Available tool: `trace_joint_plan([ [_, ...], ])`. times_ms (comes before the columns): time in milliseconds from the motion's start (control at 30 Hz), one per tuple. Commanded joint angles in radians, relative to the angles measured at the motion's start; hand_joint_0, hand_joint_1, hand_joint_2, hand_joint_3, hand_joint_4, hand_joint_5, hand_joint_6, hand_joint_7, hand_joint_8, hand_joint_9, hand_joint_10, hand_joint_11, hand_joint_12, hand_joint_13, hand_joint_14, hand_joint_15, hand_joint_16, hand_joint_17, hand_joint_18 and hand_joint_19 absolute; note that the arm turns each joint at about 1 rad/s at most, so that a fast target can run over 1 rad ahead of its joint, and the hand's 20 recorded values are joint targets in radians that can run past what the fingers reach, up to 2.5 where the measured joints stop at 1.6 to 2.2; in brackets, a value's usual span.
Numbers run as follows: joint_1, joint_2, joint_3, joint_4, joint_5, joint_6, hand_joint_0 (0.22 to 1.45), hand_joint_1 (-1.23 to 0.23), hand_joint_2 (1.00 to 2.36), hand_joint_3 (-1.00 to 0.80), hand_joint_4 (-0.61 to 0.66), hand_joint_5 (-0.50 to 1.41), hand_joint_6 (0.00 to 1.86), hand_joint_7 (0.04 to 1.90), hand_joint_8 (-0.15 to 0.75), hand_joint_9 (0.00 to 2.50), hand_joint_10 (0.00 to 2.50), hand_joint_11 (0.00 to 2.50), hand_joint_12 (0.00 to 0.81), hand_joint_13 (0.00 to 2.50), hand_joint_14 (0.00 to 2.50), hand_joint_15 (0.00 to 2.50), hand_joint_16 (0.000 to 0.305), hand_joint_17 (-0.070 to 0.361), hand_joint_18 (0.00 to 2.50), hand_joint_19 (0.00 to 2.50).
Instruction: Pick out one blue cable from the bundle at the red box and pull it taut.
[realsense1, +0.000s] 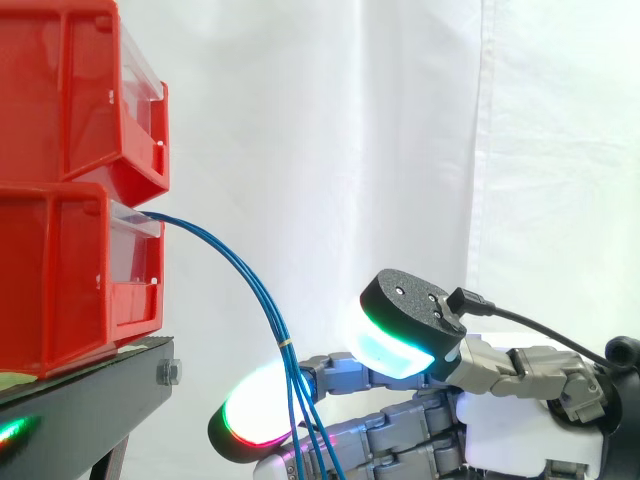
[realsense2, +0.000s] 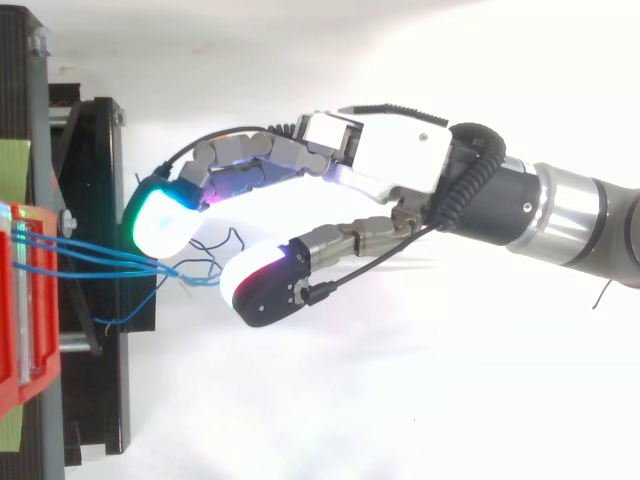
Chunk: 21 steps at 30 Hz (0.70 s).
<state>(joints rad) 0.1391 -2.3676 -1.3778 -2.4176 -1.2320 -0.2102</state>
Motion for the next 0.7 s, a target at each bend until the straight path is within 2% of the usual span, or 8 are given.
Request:
trace_joint_plan([
  [0, 0.002, -0.004, 0.008, 0.006, -0.009, -0.001, 0.48, -0.59, 1.00, -0.50, 0.14, -0.20, 0.50, 0.90, 0.213, 0.61, 0.01, 0.34, 0.229, 0.55, 0.01, 0.34, 0.017, 0.038, 0.08, 0.33],
  [133, 0.002, -0.019, 0.008, 0.020, -0.010, 0.002, 0.49, -0.58, 1.00, -0.50, 0.14, -0.20, 0.50, 0.90, 0.219, 0.63, 0.01, 0.34, 0.228, 0.56, 0.01, 0.36, 0.016, 0.036, 0.08, 0.34],
  [267, 0.000, -0.019, 0.009, 0.028, -0.027, -0.001, 0.49, -0.58, 1.00, -0.50, 0.14, -0.20, 0.50, 0.90, 0.218, 0.63, 0.01, 0.36, 0.228, 0.57, 0.01, 0.36, 0.016, 0.035, 0.08, 0.34],
  [433, 0.002, -0.019, 0.013, 0.054, -0.029, -0.006, 0.49, -0.58, 1.00, -0.50, 0.14, -0.20, 0.50, 0.91, 0.220, 0.65, 0.01, 0.36, 0.230, 0.58, 0.01, 0.38, 0.015, 0.034, 0.08, 0.36],
  [500, 0.004, -0.021, 0.019, 0.057, -0.029, -0.017, 0.50, -0.58, 1.00, -0.49, 0.14, -0.20, 0.50, 0.91, 0.211, 0.64, 0.01, 0.37, 0.227, 0.58, 0.01, 0.38, 0.014, 0.032, 0.07, 0.37],
  [533, 0.005, -0.042, 0.031, 0.058, -0.027, -0.018, 0.50, -0.58, 1.00, -0.49, 0.13, -0.20, 0.50, 0.91, 0.211, 0.65, 0.01, 0.37, 0.226, 0.58, 0.02, 0.39, 0.014, 0.032, 0.07, 0.37],
  [567, 0.005, -0.044, 0.039, 0.054, -0.027, -0.015, 0.50, -0.58, 1.00, -0.49, 0.14, -0.20, 0.50, 0.91, 0.211, 0.65, 0.01, 0.36, 0.228, 0.58, 0.01, 0.38, 0.014, 0.032, 0.07, 0.37],
  [667, 0.002, -0.056, 0.045, 0.058, -0.061, 0.005, 0.51, -0.59, 1.00, -0.49, 0.14, -0.19, 0.50, 0.92, 0.209, 0.65, 0.01, 0.36, 0.227, 0.58, 0.01, 0.39, 0.014, 0.031, 0.07, 0.37],
])
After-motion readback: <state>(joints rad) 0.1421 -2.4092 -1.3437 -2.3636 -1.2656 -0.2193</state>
